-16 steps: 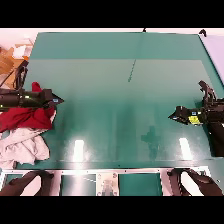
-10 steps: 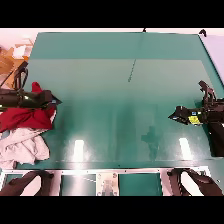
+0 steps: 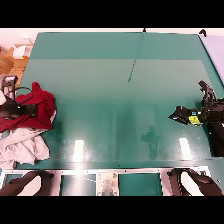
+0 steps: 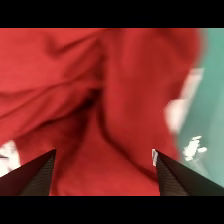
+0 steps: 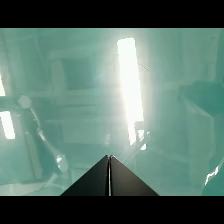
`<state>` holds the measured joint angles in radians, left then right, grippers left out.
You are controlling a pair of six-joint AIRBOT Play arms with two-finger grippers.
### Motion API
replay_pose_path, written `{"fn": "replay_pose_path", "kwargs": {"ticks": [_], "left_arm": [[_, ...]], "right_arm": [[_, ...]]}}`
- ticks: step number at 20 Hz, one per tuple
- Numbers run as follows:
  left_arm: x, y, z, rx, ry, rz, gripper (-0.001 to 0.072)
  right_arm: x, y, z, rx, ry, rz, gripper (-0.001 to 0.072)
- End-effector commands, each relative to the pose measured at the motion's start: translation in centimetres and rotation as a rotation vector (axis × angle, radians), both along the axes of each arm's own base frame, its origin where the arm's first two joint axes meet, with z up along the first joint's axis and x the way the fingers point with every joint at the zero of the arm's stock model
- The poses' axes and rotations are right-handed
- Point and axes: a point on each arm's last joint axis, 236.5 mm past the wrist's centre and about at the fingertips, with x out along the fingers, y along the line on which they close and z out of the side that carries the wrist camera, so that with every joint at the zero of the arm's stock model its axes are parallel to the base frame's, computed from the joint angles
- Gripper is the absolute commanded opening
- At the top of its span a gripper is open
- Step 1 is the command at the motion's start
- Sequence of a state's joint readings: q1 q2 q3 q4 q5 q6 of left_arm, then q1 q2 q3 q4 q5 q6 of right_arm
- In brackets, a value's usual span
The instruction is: Fold the shirts.
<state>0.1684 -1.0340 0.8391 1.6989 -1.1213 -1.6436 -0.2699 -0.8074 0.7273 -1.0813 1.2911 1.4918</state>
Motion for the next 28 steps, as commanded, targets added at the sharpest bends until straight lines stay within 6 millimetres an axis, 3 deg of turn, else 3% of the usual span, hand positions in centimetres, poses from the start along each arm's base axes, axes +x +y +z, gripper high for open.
{"fn": "replay_pose_path", "kwargs": {"ticks": [1,4,5,6,8,10,12,14,16,18,19,21,22,24,26,28], "left_arm": [[-0.8,1.6,-4.3,0.054,0.124,-0.013,0.0707],[-1.4,1.5,-6.9,0.04,0.214,-0.032,0.0686],[-1.5,1.4,-7.3,0.038,0.228,-0.033,0.0316],[-1.4,1.5,-7.3,0.04,0.226,-0.04,0.0039],[-0.4,1.7,-6.4,0.045,0.201,-0.042,0.0019],[0.9,1.9,-4.0,0.048,0.182,-0.026,0.0018],[2.8,1.5,-0.2,0.023,0.134,-0.011,0.0018],[5.8,-0.5,5.2,-0.059,-0.003,-0.021,0.0018],[9.2,-4.6,12.5,-0.219,-0.226,-0.054,0.0018],[10.9,-10.3,20.4,-0.383,-0.426,-0.154,0.0018],[10.9,-13.9,23.9,-0.455,-0.494,-0.231,0.0017],[9.9,-20.8,28.7,-0.556,-0.576,-0.397,0.0018],[9.3,-23.8,30.0,-0.587,-0.604,-0.466,0.0018],[8.1,-29.4,30.0,-0.637,-0.599,-0.582,0.0018],[7.1,-34.7,27.8,-0.678,-0.529,-0.675,0.0018],[6.6,-40.3,23.8,-0.706,-0.432,-0.749,0.0018]], "right_arm": [[0.0,0.0,0.0,0.0,0.0,0.001,0.0017],[0.0,0.0,0.0,0.0,0.0,0.001,0.0017],[0.0,0.0,0.0,0.0,0.0,0.001,0.0017],[0.0,0.0,0.0,0.0,0.0,0.001,0.0017],[0.0,0.0,0.0,0.0,0.0,0.001,0.0017],[0.0,0.0,0.0,0.0,0.0,0.001,0.0017],[0.0,0.0,0.0,0.0,0.0,0.001,0.0017],[0.0,0.0,0.0,0.0,0.0,0.001,0.0017],[0.0,0.0,0.0,0.0,0.0,0.001,0.0017],[0.0,0.0,0.0,0.0,0.0,0.001,0.0017],[0.0,0.0,0.0,0.0,0.0,0.001,0.0017],[0.0,0.0,0.0,0.0,0.0,0.001,0.0017],[0.0,0.0,0.0,0.0,0.0,0.001,0.0017],[0.0,0.0,0.0,0.0,0.0,0.001,0.0017],[0.0,0.0,0.0,0.0,0.0,0.001,0.0017],[0.0,0.0,0.0,0.0,-0.001,0.001,0.0017]]}}
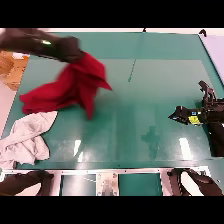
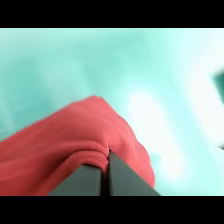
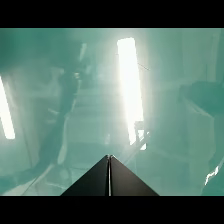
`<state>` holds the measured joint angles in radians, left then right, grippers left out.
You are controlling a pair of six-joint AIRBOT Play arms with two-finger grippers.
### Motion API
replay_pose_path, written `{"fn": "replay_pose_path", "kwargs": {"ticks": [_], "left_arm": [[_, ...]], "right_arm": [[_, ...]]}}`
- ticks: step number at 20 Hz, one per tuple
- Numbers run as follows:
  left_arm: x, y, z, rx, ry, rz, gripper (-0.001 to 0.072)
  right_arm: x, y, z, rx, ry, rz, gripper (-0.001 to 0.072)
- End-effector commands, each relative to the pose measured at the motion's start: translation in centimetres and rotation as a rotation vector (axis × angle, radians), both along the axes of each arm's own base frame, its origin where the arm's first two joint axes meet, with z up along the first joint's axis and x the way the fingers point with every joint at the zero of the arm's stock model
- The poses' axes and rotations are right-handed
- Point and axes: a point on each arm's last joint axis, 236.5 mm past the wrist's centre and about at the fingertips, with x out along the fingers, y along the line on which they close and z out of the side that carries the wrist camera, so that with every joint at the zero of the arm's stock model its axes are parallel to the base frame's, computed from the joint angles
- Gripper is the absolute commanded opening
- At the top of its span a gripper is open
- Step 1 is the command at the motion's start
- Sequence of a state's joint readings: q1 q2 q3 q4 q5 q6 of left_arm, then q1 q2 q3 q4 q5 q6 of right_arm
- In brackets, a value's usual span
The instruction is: Fold the shirts.
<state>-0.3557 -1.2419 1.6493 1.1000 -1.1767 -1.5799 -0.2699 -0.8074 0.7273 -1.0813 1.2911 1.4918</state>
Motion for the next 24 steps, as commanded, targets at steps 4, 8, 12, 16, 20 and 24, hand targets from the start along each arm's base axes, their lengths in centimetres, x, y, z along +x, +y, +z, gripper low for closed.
{"fn": "replay_pose_path", "kwargs": {"ticks": [4,8,12,16,20,24], "left_arm": [[-3.4,-17.2,-10.9,-0.045,0.18,-0.282,0.0018],[-6.2,-23.6,-15.5,-0.176,0.312,-0.404,0.002],[-3.5,-19.1,-14.9,-0.142,0.358,-0.393,0.0595],[0.4,-5.8,-12.2,-0.101,0.538,-0.302,0.0595],[3.2,8.3,-15.6,0.099,0.604,0.0,0.0595],[0.9,14.1,-22.1,0.17,0.731,0.157,0.0598]], "right_arm": [[0.0,0.0,0.0,0.0,-0.001,0.001,0.0017],[0.0,0.0,0.0,-0.001,-0.002,0.0,0.0017],[0.5,-0.2,0.1,-0.006,-0.02,-0.01,0.0017],[0.6,-0.2,0.1,-0.008,-0.022,-0.012,0.0019],[1.4,-0.6,-0.1,-0.017,-0.055,-0.037,0.0043],[2.1,-1.3,-2.3,-0.013,-0.042,-0.112,0.0417]]}}
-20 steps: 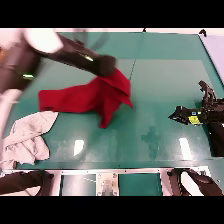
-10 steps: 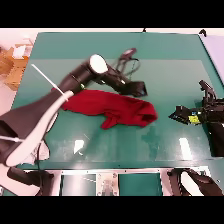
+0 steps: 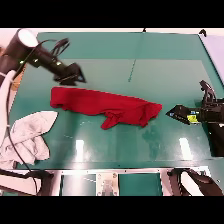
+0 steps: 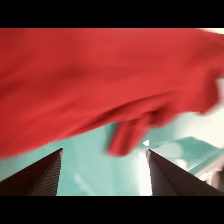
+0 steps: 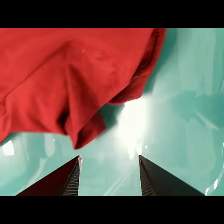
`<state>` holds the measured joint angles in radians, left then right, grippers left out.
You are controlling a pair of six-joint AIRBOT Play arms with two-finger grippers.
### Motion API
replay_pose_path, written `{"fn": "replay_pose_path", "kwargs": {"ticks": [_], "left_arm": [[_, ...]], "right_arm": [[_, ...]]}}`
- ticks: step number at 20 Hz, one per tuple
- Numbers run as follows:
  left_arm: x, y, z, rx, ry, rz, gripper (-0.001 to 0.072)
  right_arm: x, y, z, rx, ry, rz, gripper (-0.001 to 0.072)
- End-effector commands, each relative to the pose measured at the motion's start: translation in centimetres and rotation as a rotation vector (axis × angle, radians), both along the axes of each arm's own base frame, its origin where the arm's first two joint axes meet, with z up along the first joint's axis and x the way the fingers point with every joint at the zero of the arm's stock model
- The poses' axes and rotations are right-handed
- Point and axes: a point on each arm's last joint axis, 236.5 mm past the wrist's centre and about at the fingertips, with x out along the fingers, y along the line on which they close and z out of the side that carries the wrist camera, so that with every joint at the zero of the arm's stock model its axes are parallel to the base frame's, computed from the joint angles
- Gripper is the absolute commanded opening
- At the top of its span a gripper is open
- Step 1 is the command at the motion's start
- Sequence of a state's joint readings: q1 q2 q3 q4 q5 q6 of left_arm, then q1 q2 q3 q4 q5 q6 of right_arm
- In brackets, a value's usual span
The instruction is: Fold the shirts.
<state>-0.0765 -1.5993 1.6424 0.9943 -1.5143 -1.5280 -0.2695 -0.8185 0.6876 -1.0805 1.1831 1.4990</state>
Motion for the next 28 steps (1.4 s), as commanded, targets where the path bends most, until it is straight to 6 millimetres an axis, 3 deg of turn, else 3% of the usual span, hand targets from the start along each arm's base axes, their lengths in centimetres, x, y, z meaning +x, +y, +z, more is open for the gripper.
{"fn": "replay_pose_path", "kwargs": {"ticks": [1,3,5,7,9,13,15,16,17,18,20,23,25,28], "left_arm": [[-3.2,5.9,-6.2,0.109,0.161,0.105,0.0625],[-4.3,6.8,-9.7,0.112,0.207,0.143,0.0625],[-3.3,8.2,-11.6,0.118,0.173,0.219,0.0624],[-1.8,10.0,-11.9,0.119,0.131,0.288,0.0623],[-1.6,11.6,-12.0,0.119,0.132,0.328,0.0623],[-0.9,13.0,-12.4,0.125,0.109,0.354,0.0594],[-1.0,12.6,-13.7,0.108,0.145,0.36,0.0592],[-1.2,12.5,-14.5,0.103,0.168,0.357,0.041],[-1.0,12.6,-14.8,0.105,0.165,0.355,0.0062],[-0.4,12.8,-14.6,0.11,0.139,0.368,0.0019],[1.1,13.0,-13.4,0.106,0.093,0.375,0.0019],[2.7,12.7,-9.5,0.082,0.046,0.336,0.0018],[4.0,12.5,-5.7,0.072,-0.003,0.306,0.0018],[6.1,10.7,2.7,-0.029,-0.171,0.286,0.0018]], "right_arm": [[0.8,-0.6,-2.0,0.013,0.026,-0.077,0.0417],[1.6,0.0,-3.5,0.073,0.068,-0.102,0.0417],[3.2,0.7,-5.2,0.144,0.092,-0.138,0.0417],[4.6,0.9,-7.1,0.188,0.103,-0.164,0.0387],[5.8,1.2,-8.3,0.223,0.101,-0.168,0.0357],[8.1,2.1,-8.6,0.289,0.067,-0.149,0.0331],[8.8,2.1,-8.6,0.303,0.066,-0.152,0.0196],[9.0,2.1,-8.7,0.303,0.067,-0.152,0.016],[9.0,2.1,-8.6,0.298,0.058,-0.14,0.0062],[9.2,2.0,-8.5,0.287,0.041,-0.114,0.0015],[9.7,1.9,-8.0,0.282,0.022,-0.105,0.0015],[11.7,1.8,-5.6,0.283,-0.05,-0.077,0.0014],[13.9,2.1,-1.7,0.308,-0.123,-0.035,0.0014],[17.2,2.3,7.3,0.297,-0.298,0.07,0.0014]]}}
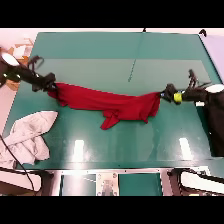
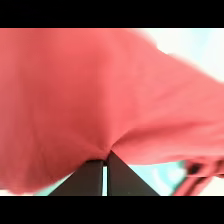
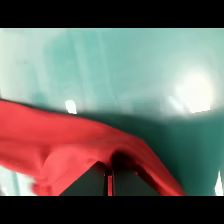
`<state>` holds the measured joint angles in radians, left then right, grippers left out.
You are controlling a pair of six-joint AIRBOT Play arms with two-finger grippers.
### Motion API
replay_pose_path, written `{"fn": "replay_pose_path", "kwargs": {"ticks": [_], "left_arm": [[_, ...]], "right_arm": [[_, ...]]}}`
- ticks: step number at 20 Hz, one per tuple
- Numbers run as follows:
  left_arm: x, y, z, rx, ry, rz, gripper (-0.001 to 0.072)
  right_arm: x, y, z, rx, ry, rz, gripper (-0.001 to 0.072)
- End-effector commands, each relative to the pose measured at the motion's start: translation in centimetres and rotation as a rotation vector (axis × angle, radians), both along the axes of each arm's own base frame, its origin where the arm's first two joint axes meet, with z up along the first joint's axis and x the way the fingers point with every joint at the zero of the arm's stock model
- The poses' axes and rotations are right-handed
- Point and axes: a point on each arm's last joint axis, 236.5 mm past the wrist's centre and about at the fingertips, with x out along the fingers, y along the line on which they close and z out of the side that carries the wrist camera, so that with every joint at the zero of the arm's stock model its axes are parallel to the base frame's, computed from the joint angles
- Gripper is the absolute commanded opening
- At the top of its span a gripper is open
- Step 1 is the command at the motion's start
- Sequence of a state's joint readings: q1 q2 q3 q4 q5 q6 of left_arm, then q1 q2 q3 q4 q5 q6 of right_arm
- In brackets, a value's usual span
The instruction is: Fold the shirts.
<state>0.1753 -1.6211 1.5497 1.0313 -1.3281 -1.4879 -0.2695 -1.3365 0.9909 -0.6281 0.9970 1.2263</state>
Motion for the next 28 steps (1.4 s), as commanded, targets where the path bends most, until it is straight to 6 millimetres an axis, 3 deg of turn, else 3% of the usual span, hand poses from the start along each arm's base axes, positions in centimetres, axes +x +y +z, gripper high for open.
{"fn": "replay_pose_path", "kwargs": {"ticks": [1,4,6,8,9,11,14,17,19,21,24,26,28], "left_arm": [[1.5,-2.0,10.3,-0.069,-0.208,-0.037,0.0018],[0.0,-2.7,21.1,-0.035,-0.472,-0.072,0.0018],[-3.0,-3.3,29.0,0.003,-0.67,-0.09,0.0018],[-7.7,-4.6,36.5,0.027,-0.869,-0.112,0.0018],[-10.6,-5.4,39.9,0.032,-0.963,-0.128,0.0018],[-15.7,-6.7,44.6,0.039,-1.109,-0.142,0.0018],[-21.3,-8.1,49.0,0.017,-1.274,-0.142,0.0018],[-24.2,-10.3,50.9,-0.086,-1.332,-0.193,0.0018],[-23.3,-9.9,50.5,-0.073,-1.317,-0.183,0.0019],[-20.5,-9.0,48.7,-0.048,-1.247,-0.171,0.0019],[-14.4,-8.3,41.9,-0.081,-1.008,-0.192,0.0019],[-9.7,-7.6,35.0,-0.114,-0.811,-0.205,0.0019],[-5.4,-8.3,27.2,-0.168,-0.642,-0.24,0.0019]], "right_arm": [[3.0,0.5,11.0,-0.026,-0.228,0.084,0.0014],[3.1,-0.2,24.5,-0.116,-0.524,0.073,0.0015],[0.6,-0.7,33.7,-0.199,-0.735,0.047,0.0014],[-3.7,-1.2,41.6,-0.298,-0.923,0.004,0.0015],[-6.1,-1.5,44.9,-0.354,-1.004,-0.027,0.0014],[-10.9,-2.0,50.6,-0.478,-1.161,-0.114,0.0014],[-16.8,-2.3,56.0,-0.612,-1.325,-0.253,0.0014],[-18.8,-2.7,58.1,-0.648,-1.391,-0.324,0.0014],[-18.3,-3.1,58.0,-0.643,-1.387,-0.331,0.0014],[-16.2,-4.3,57.1,-0.625,-1.343,-0.329,0.0015],[-10.9,-6.2,52.4,-0.569,-1.175,-0.262,0.0015],[-6.3,-7.7,47.0,-0.497,-1.023,-0.21,0.0015],[-1.3,-8.5,39.7,-0.4,-0.852,-0.169,0.0016]]}}
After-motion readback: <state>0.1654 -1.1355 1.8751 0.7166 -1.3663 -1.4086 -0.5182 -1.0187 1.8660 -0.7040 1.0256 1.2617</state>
